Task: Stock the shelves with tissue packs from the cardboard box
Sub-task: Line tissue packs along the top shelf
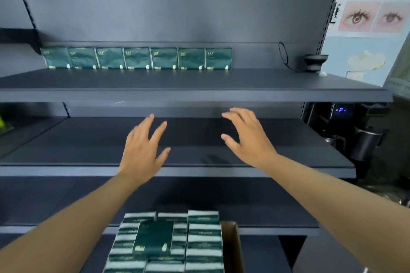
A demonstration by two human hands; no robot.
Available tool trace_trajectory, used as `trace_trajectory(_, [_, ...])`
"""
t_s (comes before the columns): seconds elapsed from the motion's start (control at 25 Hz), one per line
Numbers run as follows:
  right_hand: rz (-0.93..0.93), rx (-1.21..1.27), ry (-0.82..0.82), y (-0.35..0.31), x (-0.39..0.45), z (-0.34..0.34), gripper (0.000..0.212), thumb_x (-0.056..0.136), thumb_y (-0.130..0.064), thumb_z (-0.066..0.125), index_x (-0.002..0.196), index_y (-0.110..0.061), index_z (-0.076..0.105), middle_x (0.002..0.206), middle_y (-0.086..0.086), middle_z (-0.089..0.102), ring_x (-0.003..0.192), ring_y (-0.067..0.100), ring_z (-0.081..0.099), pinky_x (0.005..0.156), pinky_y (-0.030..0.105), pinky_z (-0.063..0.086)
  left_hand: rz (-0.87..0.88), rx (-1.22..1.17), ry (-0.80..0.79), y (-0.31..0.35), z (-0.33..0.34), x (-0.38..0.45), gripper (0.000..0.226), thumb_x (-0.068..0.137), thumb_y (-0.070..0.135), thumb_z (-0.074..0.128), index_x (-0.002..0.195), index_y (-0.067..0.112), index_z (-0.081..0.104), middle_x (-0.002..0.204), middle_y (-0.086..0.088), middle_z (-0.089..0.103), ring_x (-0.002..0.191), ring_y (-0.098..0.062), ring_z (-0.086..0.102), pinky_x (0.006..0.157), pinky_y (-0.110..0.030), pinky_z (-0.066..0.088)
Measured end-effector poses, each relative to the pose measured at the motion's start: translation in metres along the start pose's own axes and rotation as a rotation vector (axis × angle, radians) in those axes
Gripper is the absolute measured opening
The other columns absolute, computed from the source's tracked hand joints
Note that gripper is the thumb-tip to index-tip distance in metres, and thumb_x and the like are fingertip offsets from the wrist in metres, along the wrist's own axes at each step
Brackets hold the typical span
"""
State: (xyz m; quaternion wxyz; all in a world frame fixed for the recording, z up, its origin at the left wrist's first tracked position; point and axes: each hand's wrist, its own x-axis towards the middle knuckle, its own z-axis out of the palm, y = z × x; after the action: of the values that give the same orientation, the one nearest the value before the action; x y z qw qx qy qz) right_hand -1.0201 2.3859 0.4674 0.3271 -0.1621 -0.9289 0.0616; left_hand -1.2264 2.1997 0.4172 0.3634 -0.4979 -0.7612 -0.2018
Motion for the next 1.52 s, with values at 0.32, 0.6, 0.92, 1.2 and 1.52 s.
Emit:
trace_trajectory(0.32, [0.101, 0.033, -0.376, -0.009, -0.126, 0.117, 0.054, 0.092, -0.034, 0.054, 0.141, -0.024, 0.033, 0.146, -0.003, 0.027, 0.138, 0.013, 0.017, 0.110, 0.032, 0.023, -0.165, 0.091, -0.641, -0.011, 0.052, -0.233, 0.077, 0.064, 0.048, 0.083, 0.126, 0.009, 0.060, 0.125, -0.025, 0.057, 0.105, -0.041, 0.062, 0.078, -0.052, 0.055])
trace_trajectory(0.6, [0.147, 0.219, -0.638, 0.003, -0.217, 0.203, 0.041, 0.091, -0.032, 0.058, 0.130, -0.022, 0.049, 0.129, -0.006, 0.046, 0.126, 0.010, 0.035, 0.104, 0.022, 0.029, -0.102, 0.003, -0.713, 0.021, 0.093, -0.323, 0.070, 0.092, 0.063, 0.019, 0.133, 0.016, 0.050, 0.133, -0.022, 0.053, 0.118, -0.036, 0.055, 0.091, -0.050, 0.047])
trace_trajectory(0.92, [0.178, 0.319, -0.718, 0.007, -0.258, 0.236, 0.024, 0.089, -0.029, 0.061, 0.110, -0.019, 0.065, 0.106, -0.008, 0.057, 0.107, 0.011, 0.049, 0.092, 0.022, 0.039, 0.020, -0.027, -0.726, 0.042, 0.118, -0.340, 0.059, 0.098, 0.058, 0.016, 0.137, 0.020, 0.040, 0.132, -0.016, 0.055, 0.118, -0.030, 0.057, 0.112, -0.040, 0.025])
trace_trajectory(1.2, [0.130, 0.315, -0.698, 0.015, -0.257, 0.244, 0.031, 0.090, -0.028, 0.060, 0.118, -0.018, 0.064, 0.111, -0.005, 0.060, 0.107, 0.011, 0.047, 0.093, 0.016, 0.033, 0.013, -0.022, -0.748, 0.045, 0.122, -0.343, 0.061, 0.098, 0.057, 0.019, 0.141, 0.017, 0.035, 0.139, -0.018, 0.047, 0.125, -0.033, 0.050, 0.109, -0.042, 0.018])
trace_trajectory(1.52, [0.121, 0.309, -0.680, 0.015, -0.257, 0.250, 0.033, 0.088, -0.028, 0.063, 0.119, -0.017, 0.064, 0.114, -0.004, 0.064, 0.108, 0.014, 0.046, 0.095, 0.020, 0.032, 0.040, 0.038, -0.714, 0.045, 0.124, -0.345, 0.061, 0.098, 0.057, 0.017, 0.143, 0.017, 0.031, 0.141, -0.019, 0.045, 0.126, -0.033, 0.049, 0.106, -0.043, 0.021])
